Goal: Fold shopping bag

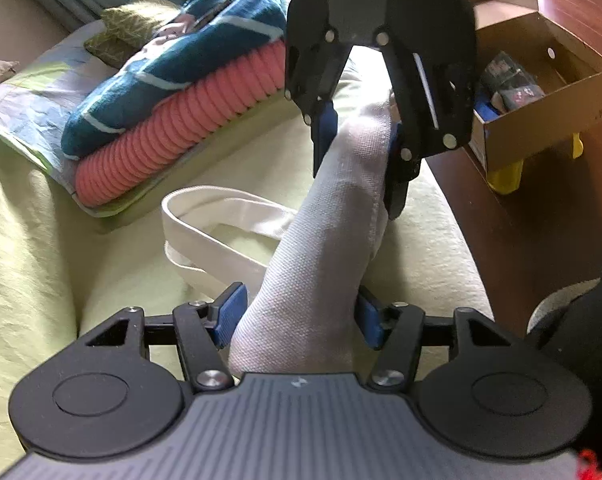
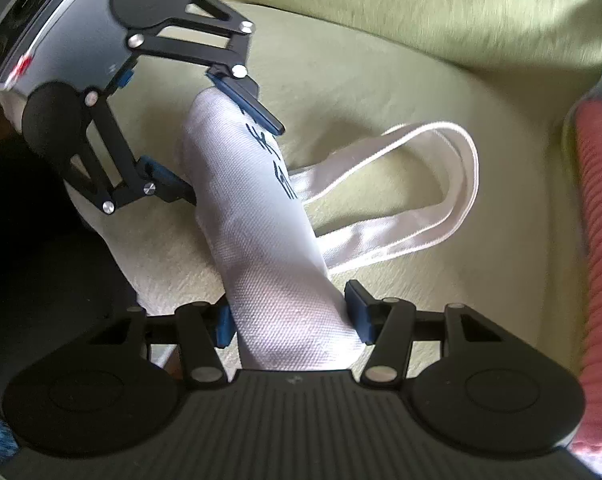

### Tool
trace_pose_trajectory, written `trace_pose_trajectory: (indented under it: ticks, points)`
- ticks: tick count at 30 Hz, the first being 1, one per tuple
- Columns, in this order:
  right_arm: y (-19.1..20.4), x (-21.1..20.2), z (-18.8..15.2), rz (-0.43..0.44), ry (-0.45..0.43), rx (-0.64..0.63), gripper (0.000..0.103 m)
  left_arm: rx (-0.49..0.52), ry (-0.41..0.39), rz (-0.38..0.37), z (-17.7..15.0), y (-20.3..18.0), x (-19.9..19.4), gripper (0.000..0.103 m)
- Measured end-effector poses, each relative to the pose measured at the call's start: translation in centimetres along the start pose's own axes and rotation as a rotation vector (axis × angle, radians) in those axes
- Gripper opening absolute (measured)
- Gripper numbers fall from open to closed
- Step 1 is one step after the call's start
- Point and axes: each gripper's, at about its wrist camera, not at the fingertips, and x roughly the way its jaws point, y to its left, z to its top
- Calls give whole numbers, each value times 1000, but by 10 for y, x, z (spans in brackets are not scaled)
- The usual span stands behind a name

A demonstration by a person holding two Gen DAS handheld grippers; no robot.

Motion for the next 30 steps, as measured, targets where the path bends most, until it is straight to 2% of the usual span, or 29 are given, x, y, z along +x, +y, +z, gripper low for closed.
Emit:
trace_pose_trajectory:
  ticks: [8,9,10,11,13,15,16,22,25,27,29,30]
  points:
    - [-34,6,16,161,78,80,52,12,-63,22,5,6,-22,59]
    - [-36,7,18,175,86,83,52,11,-76,12,6,8,-26,56]
    - [-38,8,19,185,94,82,52,10,-92,-4,7,10,-32,46]
    - [-39,9,21,195,101,81,52,-1,-111,-23,9,13,-37,40]
    - [-42,11,23,215,114,80,52,-32,-140,-52,12,19,-44,35]
    - [-45,12,24,233,119,90,51,-38,-122,-49,14,24,-38,31]
    - [-47,12,24,242,120,97,51,-36,-102,-44,14,25,-32,26]
    - [-61,16,19,265,83,198,53,-106,-96,-7,5,38,-6,26]
    - [-63,14,16,216,48,232,62,-142,-103,14,4,44,3,24]
    - [-59,6,14,132,-1,239,70,-148,-100,29,5,47,10,13]
    - [-53,-8,10,39,-67,266,70,-125,-88,63,9,48,19,6]
    - [-50,-16,8,-10,-106,281,70,-113,-80,71,12,48,24,0]
